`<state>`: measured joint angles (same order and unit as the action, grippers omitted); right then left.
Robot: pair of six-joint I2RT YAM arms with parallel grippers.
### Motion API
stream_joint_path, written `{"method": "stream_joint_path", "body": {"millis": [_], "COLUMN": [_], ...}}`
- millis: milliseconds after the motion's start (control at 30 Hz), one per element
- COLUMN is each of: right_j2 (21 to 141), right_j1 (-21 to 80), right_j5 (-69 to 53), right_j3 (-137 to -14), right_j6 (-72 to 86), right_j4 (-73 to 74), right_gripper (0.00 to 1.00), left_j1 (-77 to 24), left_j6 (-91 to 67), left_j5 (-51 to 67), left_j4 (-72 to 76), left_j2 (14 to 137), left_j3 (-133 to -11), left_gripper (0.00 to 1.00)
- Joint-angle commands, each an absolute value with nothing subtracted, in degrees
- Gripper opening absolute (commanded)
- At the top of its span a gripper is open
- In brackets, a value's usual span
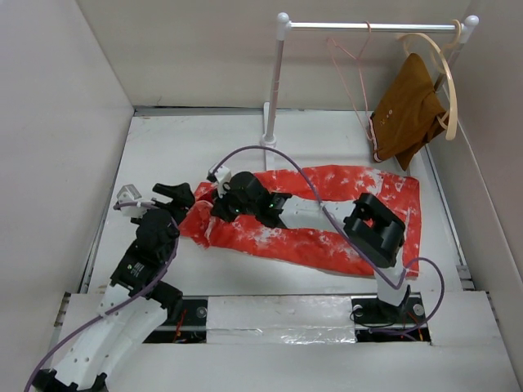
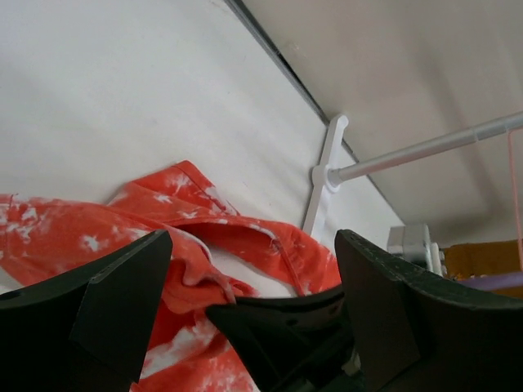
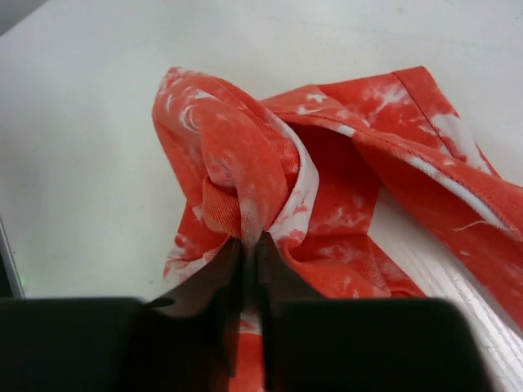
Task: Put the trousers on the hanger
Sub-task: Flatten out the trousers at the center of the board.
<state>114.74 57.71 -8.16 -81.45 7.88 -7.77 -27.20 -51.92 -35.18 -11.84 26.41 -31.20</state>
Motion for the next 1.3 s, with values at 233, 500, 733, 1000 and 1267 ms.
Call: {"method": "stream_joint_path", "body": {"millis": [233, 500, 733, 1000, 1267], "right_j2": [85.98, 69.8, 63.03, 60.21, 52.04], "right_j1": [55.46, 58.88, 59.5, 59.5, 58.28], "right_j5": [-1.76, -2.12, 6.31, 8.44, 11.07], "right_j3": [-47.93, -29.01, -26.8, -29.88, -28.92], "right_j6": [9.83, 17.31, 20.48, 19.07, 19.34], "right_j4": [-7.04, -5.1, -1.94, -1.93, -1.41], "right_gripper": [0.0, 0.0, 0.0, 0.0, 0.0], "left_j1": [-25.49, -22.24, -22.24, -22.24, -22.24], "left_j6": [-49.22, -51.58, -62.29, -63.28, -60.82], "left_j5": [-27.88, -26.27, -26.63, -25.84, -24.87], "left_j4": [-2.21, -2.98, -9.31, -8.97, -3.87], "left_j2": [40.06, 42.1, 37.54, 39.8, 61.23], "left_j3": [-29.36, -21.9, -13.63, -13.01, -20.21], "left_gripper": [0.78, 0.83, 0.72, 0.66, 0.39]}}
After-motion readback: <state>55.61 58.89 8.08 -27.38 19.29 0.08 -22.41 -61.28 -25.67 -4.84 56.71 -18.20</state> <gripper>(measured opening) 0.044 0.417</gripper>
